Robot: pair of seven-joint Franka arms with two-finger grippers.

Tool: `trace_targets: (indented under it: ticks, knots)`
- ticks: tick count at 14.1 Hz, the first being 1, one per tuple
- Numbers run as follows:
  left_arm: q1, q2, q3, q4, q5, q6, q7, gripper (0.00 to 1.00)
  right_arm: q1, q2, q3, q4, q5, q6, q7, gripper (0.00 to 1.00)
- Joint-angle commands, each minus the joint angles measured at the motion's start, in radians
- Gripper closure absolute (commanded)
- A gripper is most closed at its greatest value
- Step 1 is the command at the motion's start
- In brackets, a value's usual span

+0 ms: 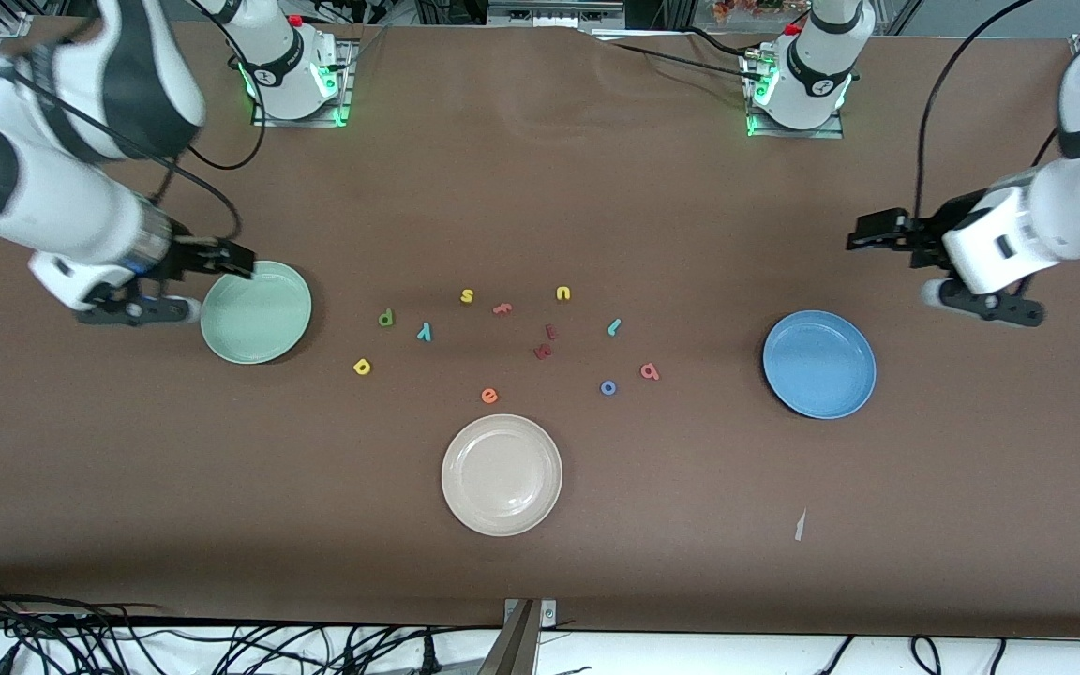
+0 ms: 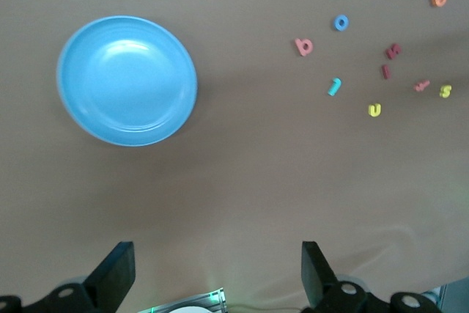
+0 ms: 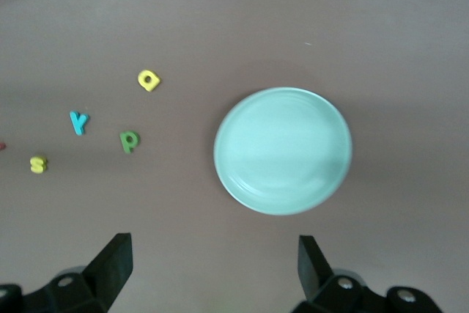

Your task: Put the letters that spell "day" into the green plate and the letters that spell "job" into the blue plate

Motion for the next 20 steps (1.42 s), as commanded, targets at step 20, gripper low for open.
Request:
trace_targets:
  ticks: [20]
  knots:
    - [-0.49, 0.298, -0.004, -0.339, 0.175, 0.937, 0.001, 0.0, 0.158, 0.417, -0.01, -0.155, -0.009, 0.803, 0.705, 0.35]
